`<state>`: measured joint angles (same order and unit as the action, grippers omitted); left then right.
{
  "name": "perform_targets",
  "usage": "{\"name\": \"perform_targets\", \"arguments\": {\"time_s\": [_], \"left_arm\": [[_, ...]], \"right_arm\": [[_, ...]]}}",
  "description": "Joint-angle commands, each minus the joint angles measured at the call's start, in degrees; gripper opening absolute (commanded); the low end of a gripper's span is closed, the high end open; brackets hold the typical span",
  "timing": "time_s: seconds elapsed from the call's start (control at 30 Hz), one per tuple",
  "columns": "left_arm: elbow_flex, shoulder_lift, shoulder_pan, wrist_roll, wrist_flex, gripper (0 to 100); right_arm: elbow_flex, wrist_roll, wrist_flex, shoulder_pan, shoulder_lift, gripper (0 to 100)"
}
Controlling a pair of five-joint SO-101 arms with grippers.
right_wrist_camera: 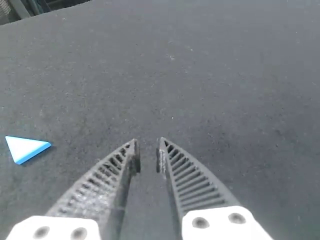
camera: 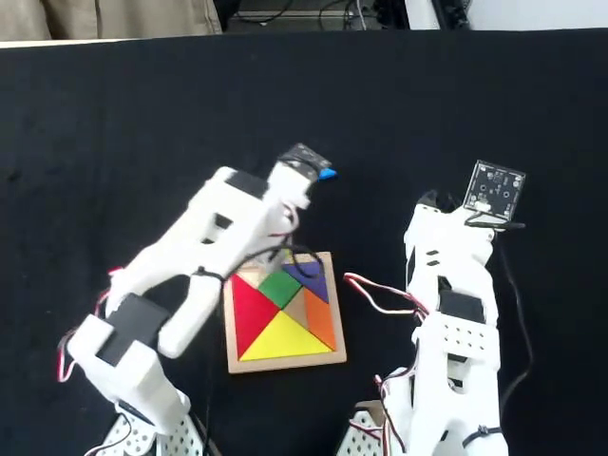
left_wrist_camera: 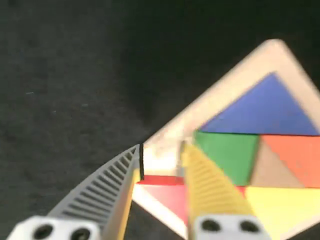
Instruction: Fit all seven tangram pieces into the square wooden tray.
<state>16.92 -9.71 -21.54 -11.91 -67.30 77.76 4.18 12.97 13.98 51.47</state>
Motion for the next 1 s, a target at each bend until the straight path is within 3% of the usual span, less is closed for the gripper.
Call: {"name": "perform_targets", "arguments": {"time_s": [0.0, 0.67, 0.97], "left_arm": [[-0.3, 2.5, 4.2, -4.0, 0.8, 3], [4.5, 2.5, -0.7, -4.2, 0.9, 4], [6.4, 2.5, -9.5, -1.9, 0.9, 4]], "right_arm": [[-0.5, 0.4, -1.4, 0.8, -0.2, 7.4], [-0.4, 0.4, -1.4, -0.6, -0.2, 7.4], [-0.4, 0.4, -1.4, -0.6, -0.2, 7.4]]}}
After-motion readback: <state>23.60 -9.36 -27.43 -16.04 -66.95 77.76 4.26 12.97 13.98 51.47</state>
